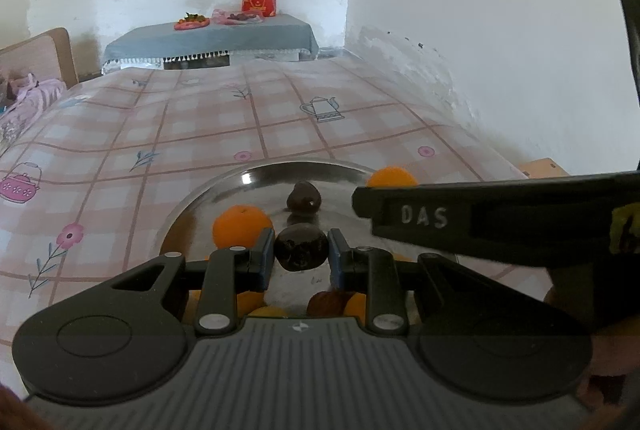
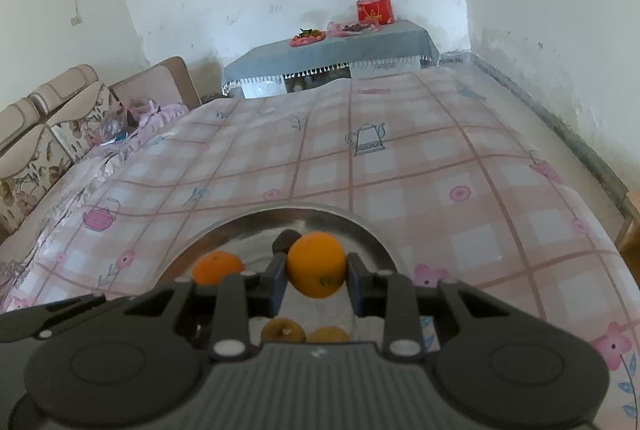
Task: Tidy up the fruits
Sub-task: 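Open left gripper to drop the dark fruit while right gripper drops the orange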
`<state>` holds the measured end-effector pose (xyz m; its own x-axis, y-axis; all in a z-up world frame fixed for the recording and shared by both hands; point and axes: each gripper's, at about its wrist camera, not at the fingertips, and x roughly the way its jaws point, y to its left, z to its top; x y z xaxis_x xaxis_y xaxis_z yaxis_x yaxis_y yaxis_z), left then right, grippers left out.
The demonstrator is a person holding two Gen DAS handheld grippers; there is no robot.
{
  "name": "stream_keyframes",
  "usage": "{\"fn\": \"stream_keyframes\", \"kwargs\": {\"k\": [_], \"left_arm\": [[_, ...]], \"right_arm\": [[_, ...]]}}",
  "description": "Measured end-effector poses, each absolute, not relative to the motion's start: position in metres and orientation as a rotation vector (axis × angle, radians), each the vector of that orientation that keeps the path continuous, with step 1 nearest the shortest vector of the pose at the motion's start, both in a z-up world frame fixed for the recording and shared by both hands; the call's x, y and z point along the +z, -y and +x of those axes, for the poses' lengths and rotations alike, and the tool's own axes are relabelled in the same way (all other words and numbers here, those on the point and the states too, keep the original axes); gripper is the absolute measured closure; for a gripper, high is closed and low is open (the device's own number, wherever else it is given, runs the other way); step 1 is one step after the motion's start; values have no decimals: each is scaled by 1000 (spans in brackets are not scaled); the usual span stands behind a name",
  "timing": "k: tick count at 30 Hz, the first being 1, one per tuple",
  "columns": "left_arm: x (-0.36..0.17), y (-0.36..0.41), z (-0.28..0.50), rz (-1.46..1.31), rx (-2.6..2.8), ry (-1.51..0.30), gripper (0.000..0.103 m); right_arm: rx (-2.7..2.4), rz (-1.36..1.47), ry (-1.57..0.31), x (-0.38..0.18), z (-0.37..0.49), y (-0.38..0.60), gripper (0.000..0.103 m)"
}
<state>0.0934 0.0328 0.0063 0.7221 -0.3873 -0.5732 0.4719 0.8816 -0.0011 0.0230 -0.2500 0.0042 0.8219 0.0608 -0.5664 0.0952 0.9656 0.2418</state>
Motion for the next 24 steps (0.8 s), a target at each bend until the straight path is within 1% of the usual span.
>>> {"fn": "stream_keyframes", "kwargs": {"k": [5,7,8,10,12,14,15,16,17,19,20,24], "left_arm": [[3,-34,96,147,-484,-592,69],[2,-35,95,142,-484,-594,59],[2,-35,94,140,-482,-592,57],[4,-37,92,134,-485,-587,46],[6,-36,90,130,-483,-580,42],[9,-38,86,129,-479,-573,32],[11,-40,83,126,-474,-567,22],[13,-43,81,121,-466,-559,14],[15,-44,78,117,-458,-553,11],[19,-50,73,105,-440,-550,1],[20,-52,69,102,-435,-547,0],[24,-61,54,94,-397,-534,0]], "right_arm": [[-6,272,-625,0,27,249,74],[2,278,-629,-1,27,250,72],[6,279,-628,-1,26,250,72],[10,280,-622,1,24,251,72],[15,281,-610,4,20,250,69],[16,279,-596,9,15,250,69],[14,278,-590,12,13,250,69],[11,275,-582,14,10,250,69],[7,272,-574,17,6,251,69],[1,266,-560,21,-3,252,67],[-6,264,-553,23,-7,252,67],[-26,258,-538,29,-24,254,63]]}}
